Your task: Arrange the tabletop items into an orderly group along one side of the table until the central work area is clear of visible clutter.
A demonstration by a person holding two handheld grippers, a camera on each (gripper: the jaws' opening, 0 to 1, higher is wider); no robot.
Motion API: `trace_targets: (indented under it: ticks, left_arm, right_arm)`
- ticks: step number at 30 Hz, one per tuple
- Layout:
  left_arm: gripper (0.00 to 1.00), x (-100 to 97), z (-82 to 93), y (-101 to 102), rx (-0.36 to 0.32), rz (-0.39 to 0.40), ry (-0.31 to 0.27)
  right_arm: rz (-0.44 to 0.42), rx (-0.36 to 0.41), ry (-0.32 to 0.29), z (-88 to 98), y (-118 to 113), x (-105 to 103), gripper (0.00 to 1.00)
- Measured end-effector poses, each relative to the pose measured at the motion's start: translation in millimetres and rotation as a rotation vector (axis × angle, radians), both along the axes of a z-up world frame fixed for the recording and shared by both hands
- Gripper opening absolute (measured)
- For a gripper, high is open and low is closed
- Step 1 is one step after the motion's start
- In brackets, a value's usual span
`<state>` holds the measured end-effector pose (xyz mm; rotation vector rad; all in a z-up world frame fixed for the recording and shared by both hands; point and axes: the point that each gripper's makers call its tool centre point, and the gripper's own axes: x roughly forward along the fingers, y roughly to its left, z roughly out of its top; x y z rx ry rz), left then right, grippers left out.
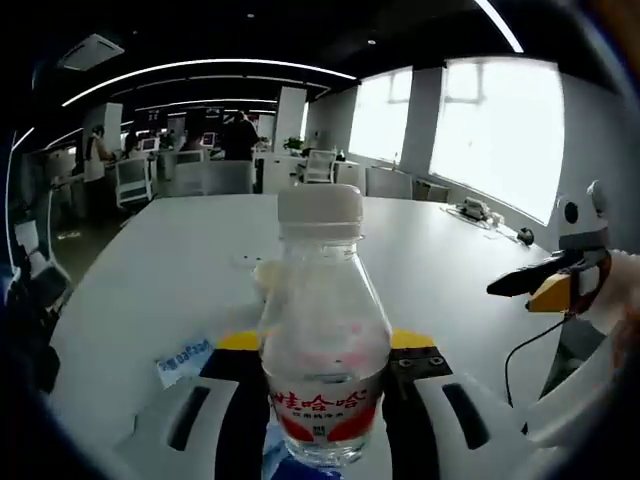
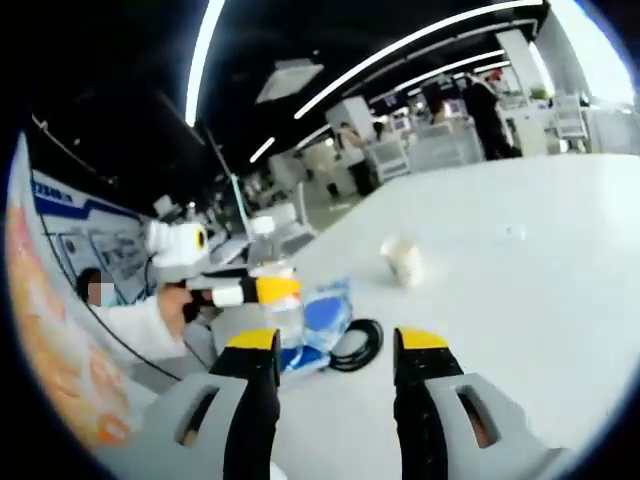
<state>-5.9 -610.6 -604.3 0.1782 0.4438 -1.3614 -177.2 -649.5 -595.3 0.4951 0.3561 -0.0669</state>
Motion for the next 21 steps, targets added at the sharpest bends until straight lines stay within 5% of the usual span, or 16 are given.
trace_targets:
  ticks: [4,7,13,21]
  left_arm:
    - [0.43,30.8,1.7,-14,-0.001,0.034,-0.027]
    - [0.43,52.0,5.6,-24,-0.025,0.084,0.004]
    - [0.43,79.5,11.8,-45,-0.032,0.097,-0.037]
    - [0.42,117.9,5.1,-68,-0.024,0.136,-0.008]
  right_arm:
    - [-0.068,0.052,0.027,-17.0,1,-26,0.42]
    - [-0.102,0.055,0.049,-23.5,1,-39,0.42]
    - [-0.171,0.076,0.05,-27.3,-6,-53,0.41]
    - [-0.238,0.099,0.059,-31.2,-4,-68,0.41]
